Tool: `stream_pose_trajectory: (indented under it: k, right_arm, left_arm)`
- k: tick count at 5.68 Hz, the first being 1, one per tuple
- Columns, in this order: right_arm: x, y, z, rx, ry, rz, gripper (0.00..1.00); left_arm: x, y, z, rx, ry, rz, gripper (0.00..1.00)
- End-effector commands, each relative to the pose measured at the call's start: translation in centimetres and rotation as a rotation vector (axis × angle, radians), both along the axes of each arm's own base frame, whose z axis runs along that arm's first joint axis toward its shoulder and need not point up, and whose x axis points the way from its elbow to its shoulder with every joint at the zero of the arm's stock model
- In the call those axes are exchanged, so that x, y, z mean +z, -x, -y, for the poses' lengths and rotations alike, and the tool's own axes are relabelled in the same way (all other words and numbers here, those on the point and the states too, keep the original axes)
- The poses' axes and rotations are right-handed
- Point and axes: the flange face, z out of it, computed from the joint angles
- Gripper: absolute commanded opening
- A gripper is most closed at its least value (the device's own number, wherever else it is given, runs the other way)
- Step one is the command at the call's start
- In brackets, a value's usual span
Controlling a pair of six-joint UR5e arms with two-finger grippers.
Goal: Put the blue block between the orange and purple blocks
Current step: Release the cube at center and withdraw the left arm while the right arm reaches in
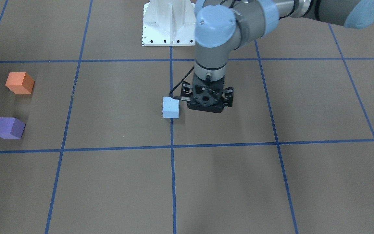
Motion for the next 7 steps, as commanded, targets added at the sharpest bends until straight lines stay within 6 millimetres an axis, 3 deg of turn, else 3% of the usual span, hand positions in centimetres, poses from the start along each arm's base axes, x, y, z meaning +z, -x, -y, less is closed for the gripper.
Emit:
stream_pose_trajectory:
  k: [1,2,3,4,5,6,7]
  right_arm:
    - [-9.4,10.7,0.3,0.008,0.2,0.089,1.0]
    - [-13.0,17.7,0.0,0.039,0.257,0.081,1.0]
    - [-18.0,23.3,0.3,0.062,0.304,0.024,1.0]
    - [-22.8,30.3,-1.1,0.089,0.29,-0.1,1.0]
    - [-25.6,36.9,-2.4,0.138,0.313,-0.168,1.0]
    - [-27.8,42.2,-3.4,0.156,0.335,-0.175,1.0]
    - [-28.7,48.2,-2.9,0.196,0.337,-0.232,1.0]
  left_arm:
    - [9.4,13.5,3.5,0.05,-0.085,0.078,1.0]
    - [14.4,18.3,3.3,0.071,-0.072,0.102,1.0]
    - [17.3,23.7,3.8,0.02,0.01,0.06,1.0]
    - [22.1,29.5,2.9,-0.003,0.031,0.052,1.0]
    - [25.4,34.3,2.8,0.026,0.009,0.079,1.0]
    - [30.0,38.1,1.2,0.056,0.021,0.085,1.0]
    - [35.3,42.5,0.1,0.093,0.037,0.087,1.0]
